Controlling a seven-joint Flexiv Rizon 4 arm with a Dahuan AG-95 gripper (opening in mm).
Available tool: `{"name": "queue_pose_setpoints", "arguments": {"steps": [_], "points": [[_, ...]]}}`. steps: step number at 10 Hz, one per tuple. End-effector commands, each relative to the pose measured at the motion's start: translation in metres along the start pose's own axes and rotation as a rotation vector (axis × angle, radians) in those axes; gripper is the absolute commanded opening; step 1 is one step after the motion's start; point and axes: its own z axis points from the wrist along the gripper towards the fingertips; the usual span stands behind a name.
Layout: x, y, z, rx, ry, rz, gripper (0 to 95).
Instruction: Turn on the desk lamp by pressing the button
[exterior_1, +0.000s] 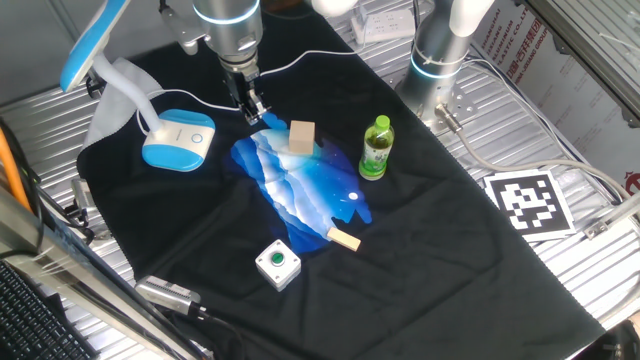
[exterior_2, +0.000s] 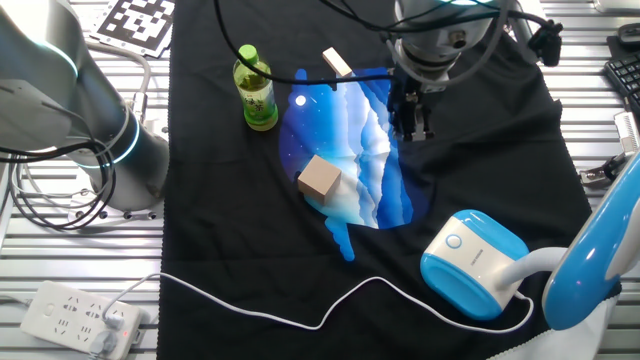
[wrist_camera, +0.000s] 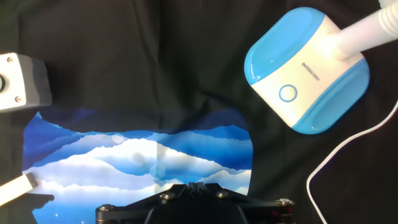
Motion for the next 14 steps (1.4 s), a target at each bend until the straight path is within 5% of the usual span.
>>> {"name": "queue_pose_setpoints", "arguments": {"steps": [1, 14], "points": [[0.0, 0.0, 0.0, -0.002, 0.017, 0.001, 0.0], [-0.013, 0.004, 0.024, 0.011, -0.006, -0.001, 0.0]]}}
